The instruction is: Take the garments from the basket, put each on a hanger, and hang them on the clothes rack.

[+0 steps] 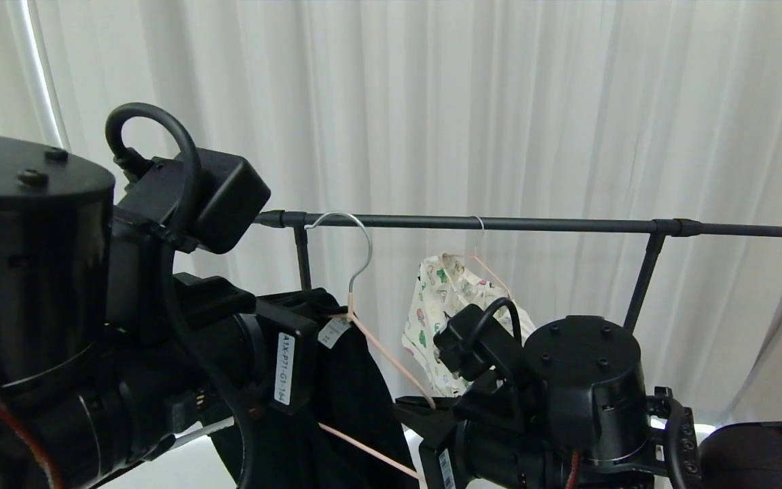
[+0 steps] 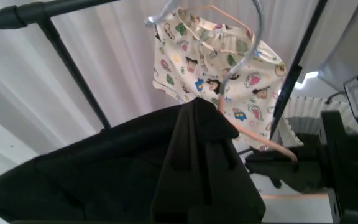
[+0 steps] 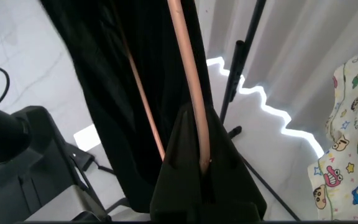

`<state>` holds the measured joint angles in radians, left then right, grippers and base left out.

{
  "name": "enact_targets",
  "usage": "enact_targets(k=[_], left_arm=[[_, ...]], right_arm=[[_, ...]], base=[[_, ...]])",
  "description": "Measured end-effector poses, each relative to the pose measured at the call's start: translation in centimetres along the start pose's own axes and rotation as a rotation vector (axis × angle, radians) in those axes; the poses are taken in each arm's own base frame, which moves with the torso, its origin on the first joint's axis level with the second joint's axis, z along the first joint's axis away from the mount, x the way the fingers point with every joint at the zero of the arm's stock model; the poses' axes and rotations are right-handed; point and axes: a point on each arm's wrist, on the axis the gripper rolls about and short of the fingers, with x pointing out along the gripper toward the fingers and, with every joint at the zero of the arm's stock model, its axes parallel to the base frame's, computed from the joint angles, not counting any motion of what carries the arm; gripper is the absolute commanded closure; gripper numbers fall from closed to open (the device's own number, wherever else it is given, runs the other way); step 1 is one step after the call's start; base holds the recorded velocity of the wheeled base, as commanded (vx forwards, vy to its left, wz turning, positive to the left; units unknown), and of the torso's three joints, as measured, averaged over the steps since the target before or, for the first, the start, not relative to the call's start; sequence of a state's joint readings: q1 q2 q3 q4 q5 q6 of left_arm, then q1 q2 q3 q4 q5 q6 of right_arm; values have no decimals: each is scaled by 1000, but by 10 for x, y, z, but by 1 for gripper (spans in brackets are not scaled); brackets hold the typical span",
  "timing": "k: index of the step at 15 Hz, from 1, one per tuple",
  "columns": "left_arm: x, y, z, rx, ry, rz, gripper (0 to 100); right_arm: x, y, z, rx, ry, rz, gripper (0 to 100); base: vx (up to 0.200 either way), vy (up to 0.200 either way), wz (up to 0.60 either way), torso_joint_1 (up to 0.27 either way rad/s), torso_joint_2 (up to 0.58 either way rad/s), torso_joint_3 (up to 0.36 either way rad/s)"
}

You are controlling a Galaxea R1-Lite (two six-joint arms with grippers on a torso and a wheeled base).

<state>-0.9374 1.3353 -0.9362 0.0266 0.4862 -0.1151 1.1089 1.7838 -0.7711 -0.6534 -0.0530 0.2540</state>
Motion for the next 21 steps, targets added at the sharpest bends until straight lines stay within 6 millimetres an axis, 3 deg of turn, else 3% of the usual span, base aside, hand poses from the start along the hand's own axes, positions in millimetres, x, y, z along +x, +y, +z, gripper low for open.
enact_targets(k=[5,12,15,19,21], left_arm=[[-12,9,-6,-5,-15,19,0],[-34,29,-43,15,16,62,0],[-46,37,-60,83,25,63,0],[-69,52,-99,200,30,13,0],[-78,56,-107,196,6,-52,0]], right_arm=[[-1,-1,5,10,-69,-51,100],[-5,-5,12,15,-132,-94,100],[-13,-7,0,-10,-93,-101,100],[-37,-10,-22,-44,-52,-97,100],[-50,-9,-33,-64,-27,-86,100]], base=[[0,0,0,0,0,0],[0,0,0,0,0,0],[0,0,0,0,0,0],[0,0,0,0,0,0],[0,0,0,0,0,0]])
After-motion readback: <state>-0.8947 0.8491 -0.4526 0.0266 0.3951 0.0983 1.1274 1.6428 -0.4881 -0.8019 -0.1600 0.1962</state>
